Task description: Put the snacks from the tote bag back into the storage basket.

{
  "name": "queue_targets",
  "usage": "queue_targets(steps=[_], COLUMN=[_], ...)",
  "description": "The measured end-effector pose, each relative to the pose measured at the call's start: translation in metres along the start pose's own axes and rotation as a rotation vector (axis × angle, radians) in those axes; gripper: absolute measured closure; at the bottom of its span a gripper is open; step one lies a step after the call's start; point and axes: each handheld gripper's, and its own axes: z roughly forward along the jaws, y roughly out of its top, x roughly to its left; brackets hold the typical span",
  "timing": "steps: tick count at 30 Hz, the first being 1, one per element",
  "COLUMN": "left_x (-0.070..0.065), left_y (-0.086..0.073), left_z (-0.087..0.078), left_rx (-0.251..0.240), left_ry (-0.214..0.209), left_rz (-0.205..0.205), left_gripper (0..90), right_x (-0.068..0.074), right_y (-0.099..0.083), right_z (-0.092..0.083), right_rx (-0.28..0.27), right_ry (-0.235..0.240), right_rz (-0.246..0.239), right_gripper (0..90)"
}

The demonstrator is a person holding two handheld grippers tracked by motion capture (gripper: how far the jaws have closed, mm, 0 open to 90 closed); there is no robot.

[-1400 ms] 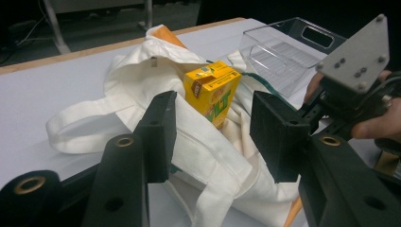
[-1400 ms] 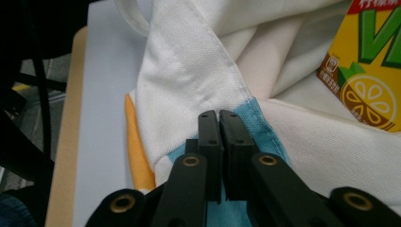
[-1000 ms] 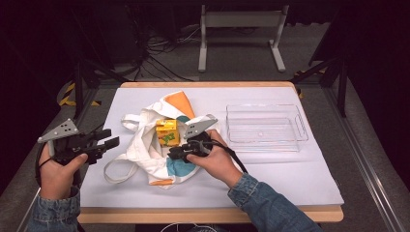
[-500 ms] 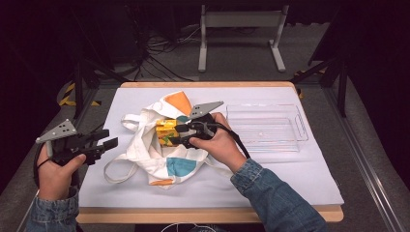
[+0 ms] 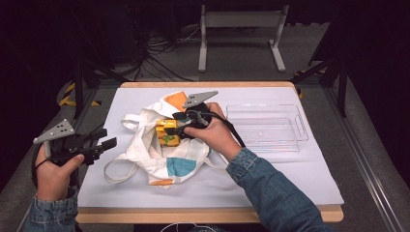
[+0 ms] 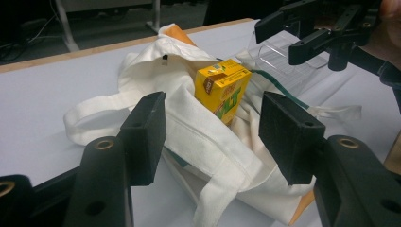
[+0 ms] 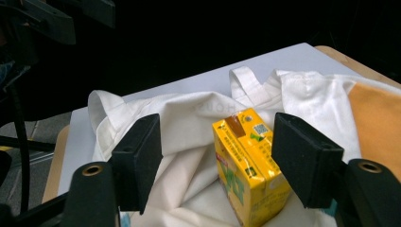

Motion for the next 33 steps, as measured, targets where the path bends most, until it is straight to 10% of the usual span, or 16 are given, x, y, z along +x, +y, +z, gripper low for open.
queue_targets(steps=[33], left_x=[0.002], left_y=[-0.001], left_z=[0.003], left_rx=[0.005], left_ry=[-0.013], left_rz=[-0.011], left_gripper=[41.3], right_x=[-0.037], right_y=[-0.025], right_z=[0.059], right_rx=[0.083], right_ry=[0.008], right_rz=[0.02], right_gripper=[24.5])
